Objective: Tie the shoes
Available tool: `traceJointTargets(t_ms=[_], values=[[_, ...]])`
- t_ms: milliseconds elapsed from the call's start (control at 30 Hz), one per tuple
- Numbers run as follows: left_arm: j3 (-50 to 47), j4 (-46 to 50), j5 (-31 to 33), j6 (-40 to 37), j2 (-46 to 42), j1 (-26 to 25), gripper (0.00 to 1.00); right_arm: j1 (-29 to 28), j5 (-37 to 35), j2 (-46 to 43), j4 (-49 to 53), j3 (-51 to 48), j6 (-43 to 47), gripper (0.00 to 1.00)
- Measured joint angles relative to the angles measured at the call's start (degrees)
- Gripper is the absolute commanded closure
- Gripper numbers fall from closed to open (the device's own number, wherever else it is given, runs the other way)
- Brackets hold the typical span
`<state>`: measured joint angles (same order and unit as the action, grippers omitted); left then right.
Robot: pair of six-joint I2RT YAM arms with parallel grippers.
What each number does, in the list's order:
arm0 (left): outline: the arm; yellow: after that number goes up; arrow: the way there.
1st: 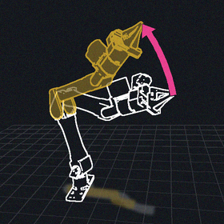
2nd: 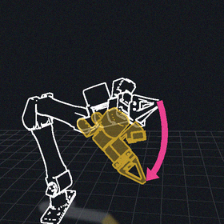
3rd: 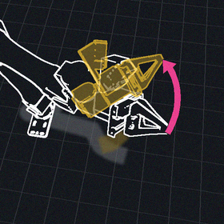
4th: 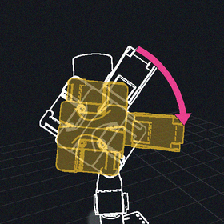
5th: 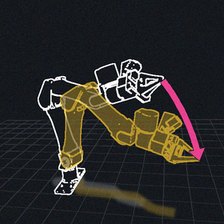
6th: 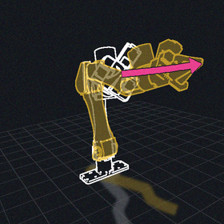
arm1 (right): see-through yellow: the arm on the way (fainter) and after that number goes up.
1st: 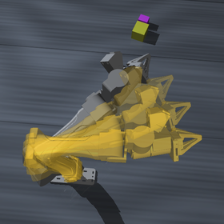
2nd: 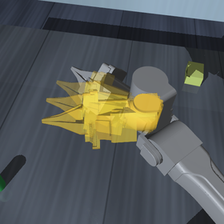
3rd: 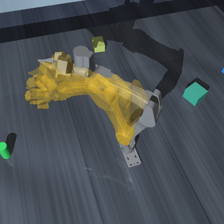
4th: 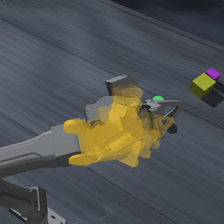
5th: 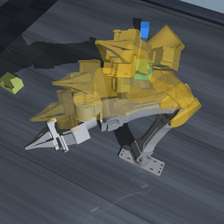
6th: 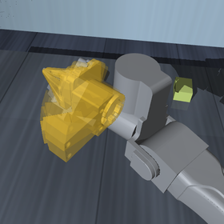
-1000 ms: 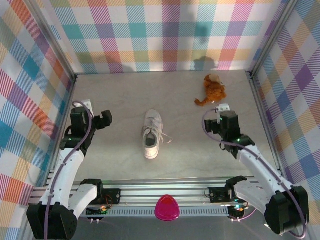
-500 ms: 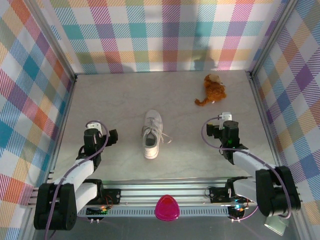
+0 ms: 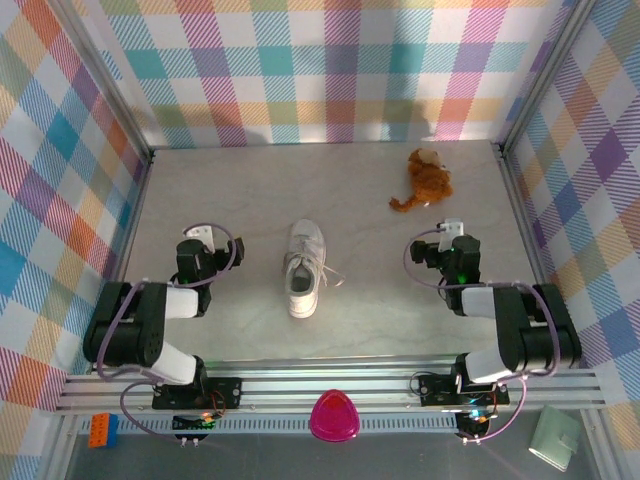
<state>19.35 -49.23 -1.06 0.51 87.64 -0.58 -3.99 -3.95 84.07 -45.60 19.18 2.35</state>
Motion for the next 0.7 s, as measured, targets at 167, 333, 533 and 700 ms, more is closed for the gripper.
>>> traceJointTargets(t_ms=[167,333,533,700], values=[[1.38,1.14,-0.83,-0.24,3.08,-0.13,0.0,2.27,1.38,3.76,0.42,2.95,-1.29,0.01],[4.07,1.07,0.15,-0.83,3.06,-0.92,0.0,3.56,1.81,3.76,0.2,3.98,-2.03,0.01],[4.11,1.36,0.72,-1.46,3.06,-1.22,0.0,3.56,2.58,3.76,0.2,3.98,-2.19,0.01],[4.11,1.36,0.72,-1.46,3.06,-1.22,0.0,3.56,2.6,3.76,0.22,3.98,-2.19,0.01]])
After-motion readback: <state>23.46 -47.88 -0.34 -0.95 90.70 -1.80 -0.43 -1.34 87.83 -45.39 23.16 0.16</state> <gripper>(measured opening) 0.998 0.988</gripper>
